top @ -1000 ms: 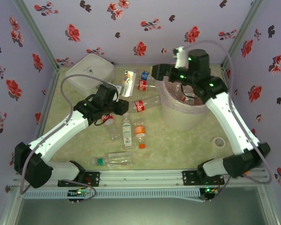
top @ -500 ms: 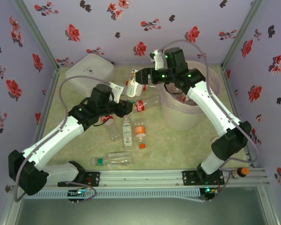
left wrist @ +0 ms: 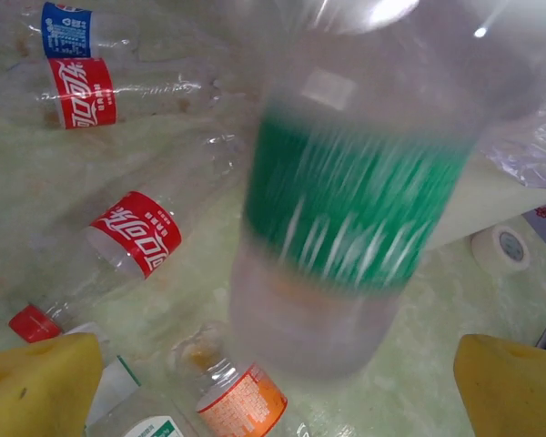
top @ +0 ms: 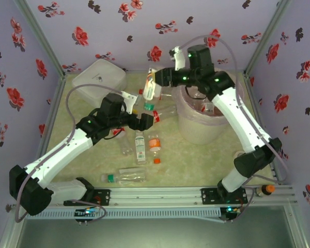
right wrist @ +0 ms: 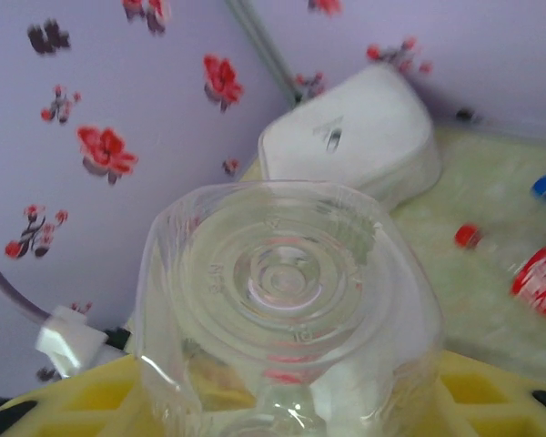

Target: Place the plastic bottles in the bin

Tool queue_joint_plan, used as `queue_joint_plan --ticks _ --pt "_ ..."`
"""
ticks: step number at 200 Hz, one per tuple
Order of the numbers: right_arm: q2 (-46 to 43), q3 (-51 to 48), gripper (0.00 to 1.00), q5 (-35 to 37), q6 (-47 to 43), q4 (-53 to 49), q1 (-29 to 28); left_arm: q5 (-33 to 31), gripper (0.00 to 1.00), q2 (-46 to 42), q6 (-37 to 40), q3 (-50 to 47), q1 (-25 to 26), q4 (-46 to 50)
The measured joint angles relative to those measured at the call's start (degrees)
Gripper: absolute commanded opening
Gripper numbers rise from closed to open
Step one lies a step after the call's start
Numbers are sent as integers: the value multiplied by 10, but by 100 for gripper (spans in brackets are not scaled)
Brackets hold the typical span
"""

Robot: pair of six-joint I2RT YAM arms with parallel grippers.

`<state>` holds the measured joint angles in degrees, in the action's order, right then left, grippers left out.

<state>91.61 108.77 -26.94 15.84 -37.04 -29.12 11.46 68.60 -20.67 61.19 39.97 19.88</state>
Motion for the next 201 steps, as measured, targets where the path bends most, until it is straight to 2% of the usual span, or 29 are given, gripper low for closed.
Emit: queue_joint_plan --ticks 25,47,67,84,103,121,201 --pt "-52 25 25 42 -13 -6 51 -34 100 -2 -33 -10 -10 3" --pt "-107 28 20 99 -27 -7 100 -112 100 2 -88 -14 -40 36" --pt "-145 29 19 170 -56 -23 111 -188 100 17 -134 -14 -58 82" --pt "-165 26 17 242 -90 -42 111 -223 100 29 -165 -20 -60 108" --pt "-177 4 13 318 -124 -55 111 -237 100 31 -189 -42 -60 118" --pt "-174 -24 11 358 -141 -71 113 -239 100 39 -205 -59 -60 124" --pt "-73 -80 12 387 -155 -174 118 -228 99 48 -254 -120 -59 126"
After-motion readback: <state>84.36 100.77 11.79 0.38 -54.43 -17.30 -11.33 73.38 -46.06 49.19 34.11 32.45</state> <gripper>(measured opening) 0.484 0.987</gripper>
